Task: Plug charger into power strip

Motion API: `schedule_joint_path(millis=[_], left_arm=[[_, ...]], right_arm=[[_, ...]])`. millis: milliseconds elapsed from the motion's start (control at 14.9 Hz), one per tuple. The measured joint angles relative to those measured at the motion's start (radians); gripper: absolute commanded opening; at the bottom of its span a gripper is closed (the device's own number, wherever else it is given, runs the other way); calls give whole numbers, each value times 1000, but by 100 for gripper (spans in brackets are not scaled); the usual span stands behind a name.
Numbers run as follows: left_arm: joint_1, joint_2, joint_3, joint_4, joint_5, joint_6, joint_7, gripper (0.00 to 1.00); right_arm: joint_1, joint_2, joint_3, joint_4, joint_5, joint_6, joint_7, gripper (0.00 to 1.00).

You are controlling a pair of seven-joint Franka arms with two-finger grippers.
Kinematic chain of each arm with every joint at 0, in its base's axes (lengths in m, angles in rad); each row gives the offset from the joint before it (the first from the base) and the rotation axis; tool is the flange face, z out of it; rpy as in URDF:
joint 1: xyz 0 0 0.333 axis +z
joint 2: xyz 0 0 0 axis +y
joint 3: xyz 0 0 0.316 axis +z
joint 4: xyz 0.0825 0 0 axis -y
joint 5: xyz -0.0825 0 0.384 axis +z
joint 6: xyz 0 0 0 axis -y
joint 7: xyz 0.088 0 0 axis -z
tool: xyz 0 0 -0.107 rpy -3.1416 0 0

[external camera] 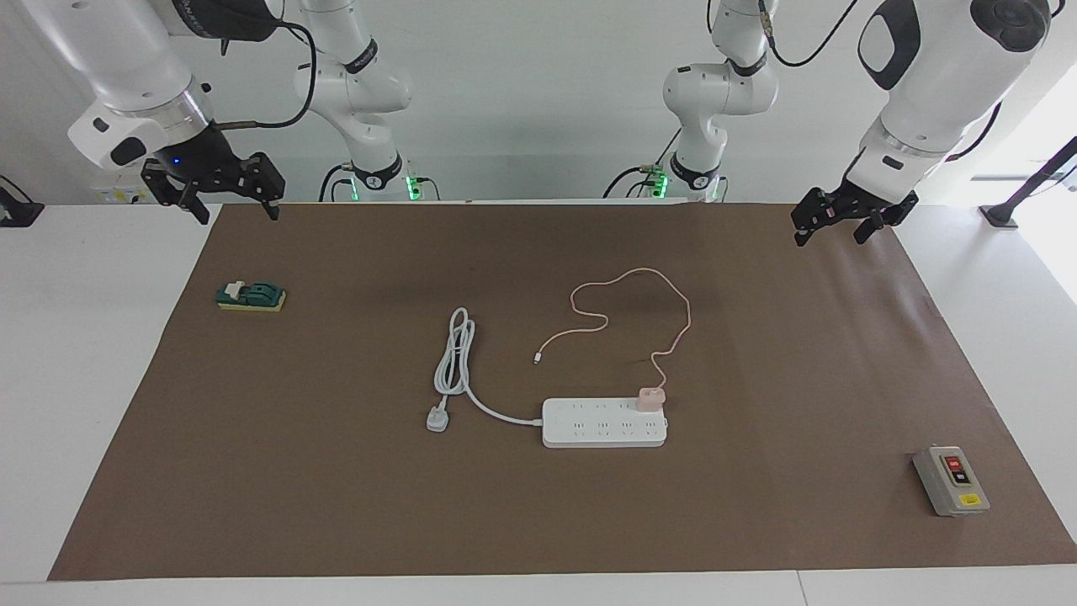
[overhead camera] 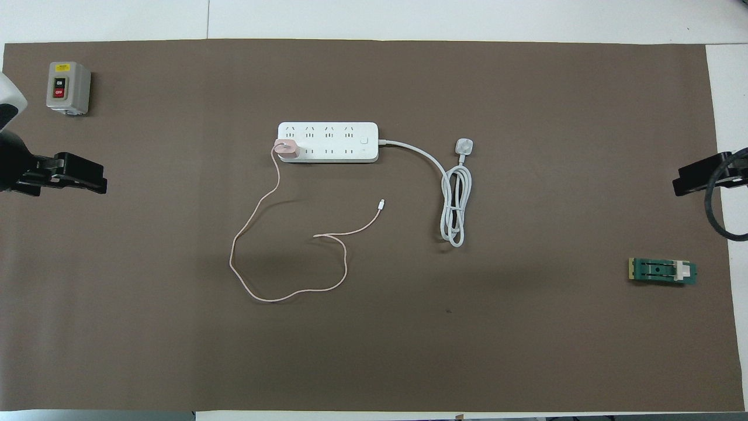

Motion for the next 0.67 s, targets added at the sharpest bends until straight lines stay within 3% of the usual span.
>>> schedule_joint_path(millis=[671], left_arm=[[1, 0, 2, -10, 0, 4, 8, 100]], right_arm=[[0, 0, 0, 0, 0, 0, 0, 100]])
